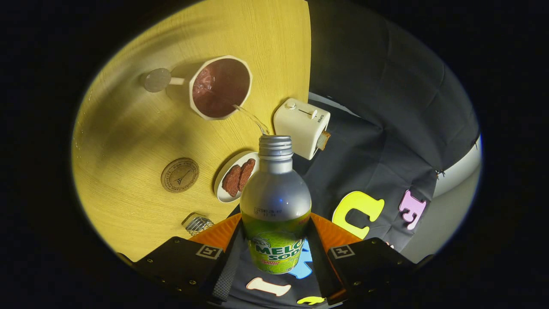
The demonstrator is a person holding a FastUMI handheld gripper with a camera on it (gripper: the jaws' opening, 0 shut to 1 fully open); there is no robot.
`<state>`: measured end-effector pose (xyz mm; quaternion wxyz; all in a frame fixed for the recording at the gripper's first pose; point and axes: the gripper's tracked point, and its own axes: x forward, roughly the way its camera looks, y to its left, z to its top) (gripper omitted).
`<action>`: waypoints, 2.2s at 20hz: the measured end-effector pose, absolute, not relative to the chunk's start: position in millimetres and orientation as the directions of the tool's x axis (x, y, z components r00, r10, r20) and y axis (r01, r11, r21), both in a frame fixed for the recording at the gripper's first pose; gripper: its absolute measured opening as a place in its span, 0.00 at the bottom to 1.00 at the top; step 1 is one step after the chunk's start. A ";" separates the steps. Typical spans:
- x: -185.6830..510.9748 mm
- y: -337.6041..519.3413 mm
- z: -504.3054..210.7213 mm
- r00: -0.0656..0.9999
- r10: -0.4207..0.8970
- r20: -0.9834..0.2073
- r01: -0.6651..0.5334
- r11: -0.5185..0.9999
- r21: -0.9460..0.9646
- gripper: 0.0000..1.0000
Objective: Take the bottle from table, then pour the juice into the cup, finally place the bottle on the coaster
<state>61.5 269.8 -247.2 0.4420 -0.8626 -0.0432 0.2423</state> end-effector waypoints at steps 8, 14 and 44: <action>58.6 276.7 -251.5 0.876 0.294 -0.382 -0.114 -0.644 -0.757 0.76; 53.0 279.2 -254.6 0.874 0.295 -0.387 -0.097 -0.675 -0.732 0.76; 56.0 284.7 -267.0 0.875 0.279 -0.396 -0.073 -0.733 -0.676 0.76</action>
